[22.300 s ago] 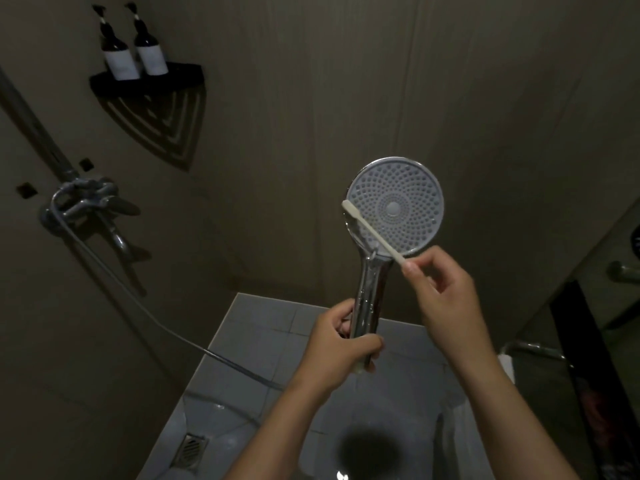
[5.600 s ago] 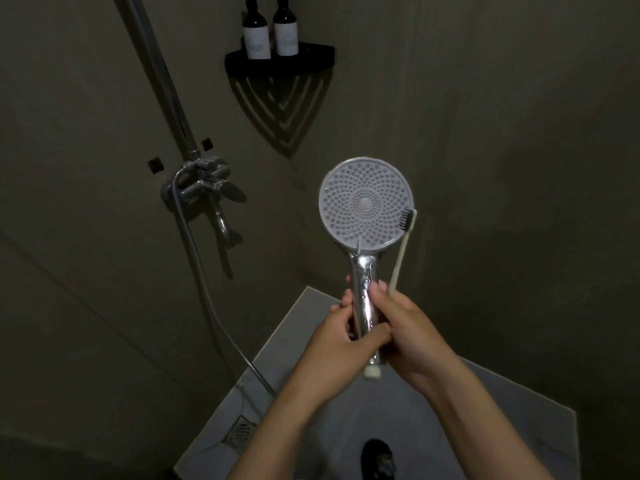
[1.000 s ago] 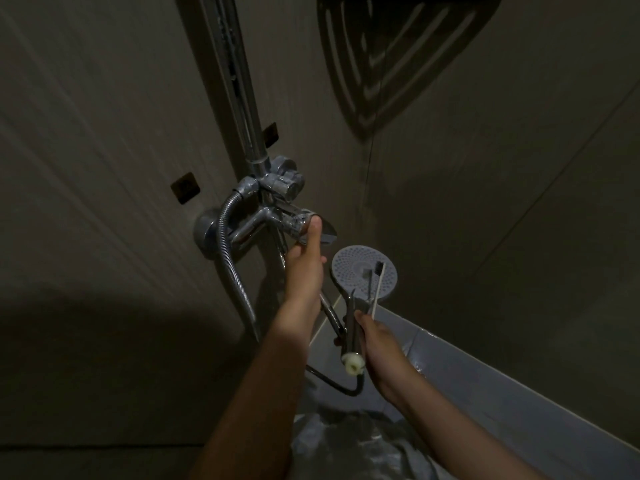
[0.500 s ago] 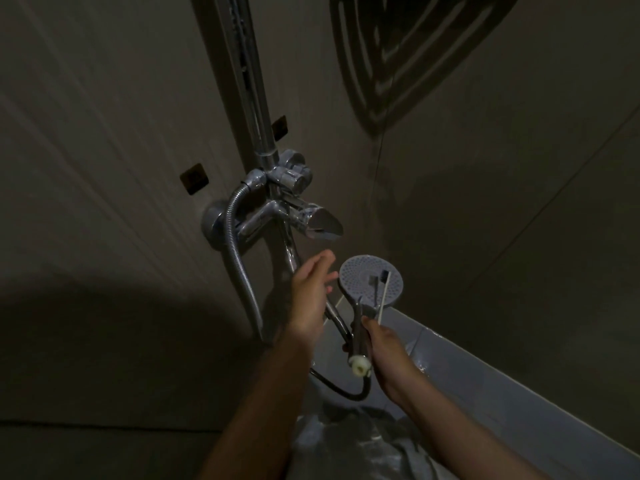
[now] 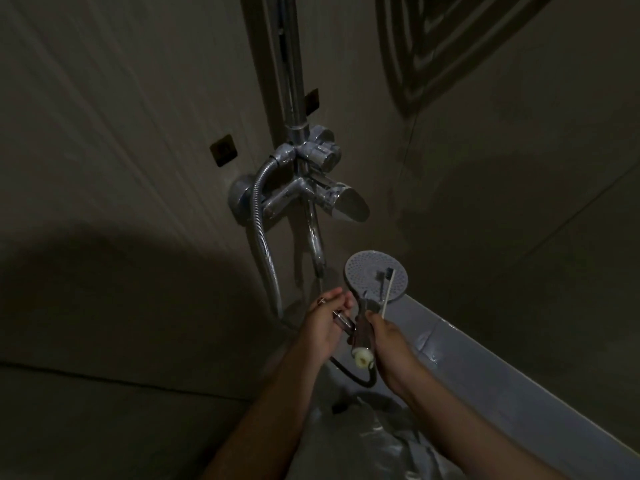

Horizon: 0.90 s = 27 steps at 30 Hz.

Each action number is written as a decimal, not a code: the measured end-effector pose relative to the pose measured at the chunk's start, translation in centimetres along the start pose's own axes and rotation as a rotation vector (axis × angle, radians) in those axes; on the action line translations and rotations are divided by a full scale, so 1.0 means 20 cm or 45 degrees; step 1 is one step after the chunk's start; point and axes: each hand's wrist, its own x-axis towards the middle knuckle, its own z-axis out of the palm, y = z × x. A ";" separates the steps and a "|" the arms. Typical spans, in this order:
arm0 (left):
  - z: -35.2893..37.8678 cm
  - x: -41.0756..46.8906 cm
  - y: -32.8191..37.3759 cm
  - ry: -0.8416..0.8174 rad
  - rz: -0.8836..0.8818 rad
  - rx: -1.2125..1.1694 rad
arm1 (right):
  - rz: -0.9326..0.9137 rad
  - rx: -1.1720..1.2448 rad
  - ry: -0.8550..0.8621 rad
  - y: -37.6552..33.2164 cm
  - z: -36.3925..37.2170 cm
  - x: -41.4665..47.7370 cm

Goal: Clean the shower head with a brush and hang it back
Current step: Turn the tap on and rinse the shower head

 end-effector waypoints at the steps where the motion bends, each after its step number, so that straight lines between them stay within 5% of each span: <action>1: -0.01 0.00 0.00 -0.022 -0.020 -0.038 | -0.005 -0.001 -0.002 0.00 0.00 0.00; 14: -0.16 -0.02 -0.06 -0.216 -0.252 0.164 | -0.013 0.038 -0.079 0.00 0.05 0.05; 19: -0.19 0.05 -0.06 -0.054 -0.137 0.361 | -0.001 -0.044 -0.099 0.03 0.07 0.07; 27: -0.26 0.16 -0.04 -0.062 -0.221 0.191 | 0.055 -0.079 -0.117 0.07 0.07 0.06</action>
